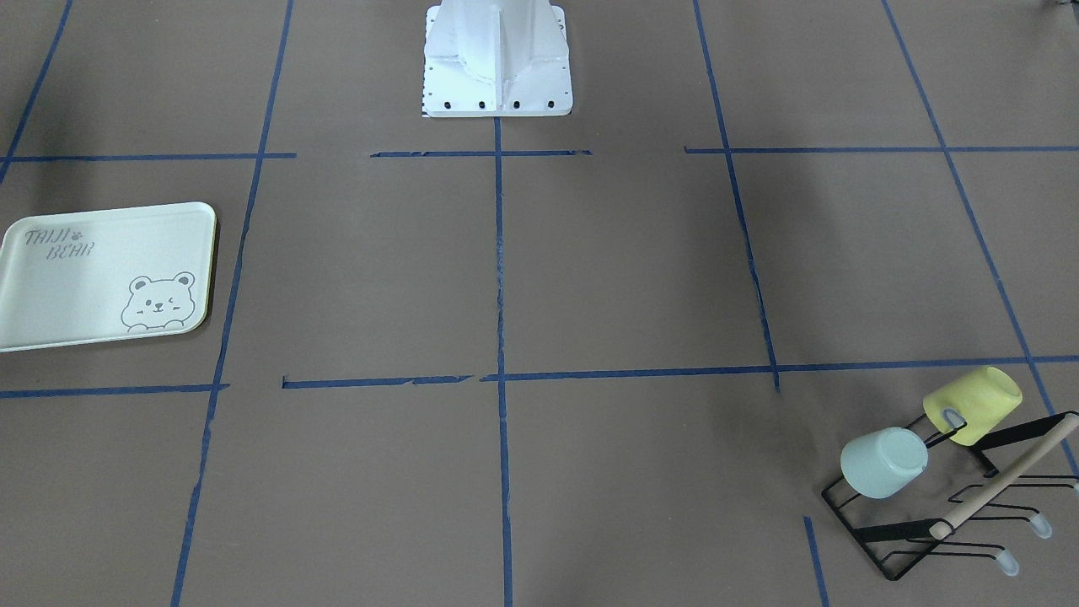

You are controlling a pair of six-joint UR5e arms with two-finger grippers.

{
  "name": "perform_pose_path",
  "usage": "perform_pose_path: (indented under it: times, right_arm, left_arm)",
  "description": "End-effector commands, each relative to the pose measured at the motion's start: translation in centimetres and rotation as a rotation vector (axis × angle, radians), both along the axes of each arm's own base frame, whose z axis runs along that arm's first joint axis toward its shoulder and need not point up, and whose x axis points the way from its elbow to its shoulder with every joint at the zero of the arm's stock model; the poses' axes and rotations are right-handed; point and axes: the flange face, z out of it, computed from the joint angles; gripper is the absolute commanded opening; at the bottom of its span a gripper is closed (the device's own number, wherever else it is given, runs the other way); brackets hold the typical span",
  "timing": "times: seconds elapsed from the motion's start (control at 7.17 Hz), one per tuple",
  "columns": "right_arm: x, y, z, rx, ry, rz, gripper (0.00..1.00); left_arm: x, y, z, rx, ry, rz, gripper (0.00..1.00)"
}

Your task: Left arm grabs green cup and hands to right arm on tray

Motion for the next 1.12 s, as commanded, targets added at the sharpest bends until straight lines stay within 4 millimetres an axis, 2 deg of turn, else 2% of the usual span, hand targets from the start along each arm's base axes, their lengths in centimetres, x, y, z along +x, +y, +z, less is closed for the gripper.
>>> perform_pose_path:
  times: [0.0, 0.28, 0.42, 0.56, 0.7, 0.84, 0.98]
  right_arm:
    - [0.0, 0.0, 0.0, -0.001, 0.000, 0.000, 1.00]
    - [0.0, 0.0, 0.0, -0.001, 0.000, 0.000, 1.00]
    - [0.0, 0.0, 0.0, -0.001, 0.000, 0.000, 1.00]
    - [0.0, 0.0, 0.0, -0.001, 0.000, 0.000, 1.00]
    - [0.0, 0.0, 0.0, -0.001, 0.000, 0.000, 1.00]
    - [0.0, 0.0, 0.1, -0.002, 0.000, 0.000, 1.00]
    - [0.0, 0.1, 0.3, -0.005, 0.000, 0.000, 1.00]
  left_arm:
    - [2.8, -2.5, -3.8, 0.152, 0.055, -0.046, 1.00]
    - [9.6, -6.7, -8.4, 0.219, 0.023, 0.004, 1.00]
    - [11.6, -10.1, -9.5, 0.192, 0.024, -0.020, 1.00]
    - [12.7, -12.6, -9.8, 0.186, 0.019, -0.014, 1.00]
    - [16.0, -14.3, -10.8, 0.210, -0.026, 0.000, 1.00]
    - [20.4, -14.8, -10.8, 0.215, -0.053, 0.039, 1.00]
    - [22.5, -16.0, -11.5, 0.210, -0.052, 0.059, 1.00]
